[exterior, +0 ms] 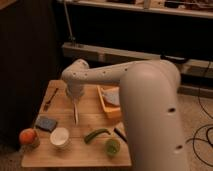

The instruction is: Place brush in paper cup

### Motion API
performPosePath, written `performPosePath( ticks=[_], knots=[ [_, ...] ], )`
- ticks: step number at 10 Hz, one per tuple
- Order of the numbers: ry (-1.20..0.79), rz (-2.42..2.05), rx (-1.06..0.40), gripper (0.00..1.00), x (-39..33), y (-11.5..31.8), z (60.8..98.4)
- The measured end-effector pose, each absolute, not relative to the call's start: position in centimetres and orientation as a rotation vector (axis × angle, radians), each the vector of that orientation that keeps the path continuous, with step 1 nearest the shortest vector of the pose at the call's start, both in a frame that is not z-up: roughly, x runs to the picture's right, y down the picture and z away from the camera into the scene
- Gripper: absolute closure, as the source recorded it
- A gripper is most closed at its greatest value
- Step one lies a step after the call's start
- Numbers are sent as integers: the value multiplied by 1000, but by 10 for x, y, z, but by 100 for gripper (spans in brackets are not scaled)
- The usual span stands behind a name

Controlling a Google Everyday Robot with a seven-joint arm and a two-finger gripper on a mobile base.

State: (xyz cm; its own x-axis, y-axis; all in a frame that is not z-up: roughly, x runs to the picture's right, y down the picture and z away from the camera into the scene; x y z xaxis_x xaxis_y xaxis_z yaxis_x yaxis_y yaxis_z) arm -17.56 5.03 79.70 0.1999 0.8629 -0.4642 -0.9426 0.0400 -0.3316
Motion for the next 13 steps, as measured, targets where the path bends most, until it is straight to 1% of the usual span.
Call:
performPosePath(
  ticks=[1,3,5,9,11,13],
  knots=[
    [117,1399,-641,100,-170,42,780],
    [-7,1420,-594,100,-151,29,733],
    [-76,1423,-561,100,-141,24,714],
    [-167,1358,-608,100,-143,43,700],
    [-186,1348,-613,100,-137,48,693],
    [-238,1319,-608,100,-150,52,690]
  ],
)
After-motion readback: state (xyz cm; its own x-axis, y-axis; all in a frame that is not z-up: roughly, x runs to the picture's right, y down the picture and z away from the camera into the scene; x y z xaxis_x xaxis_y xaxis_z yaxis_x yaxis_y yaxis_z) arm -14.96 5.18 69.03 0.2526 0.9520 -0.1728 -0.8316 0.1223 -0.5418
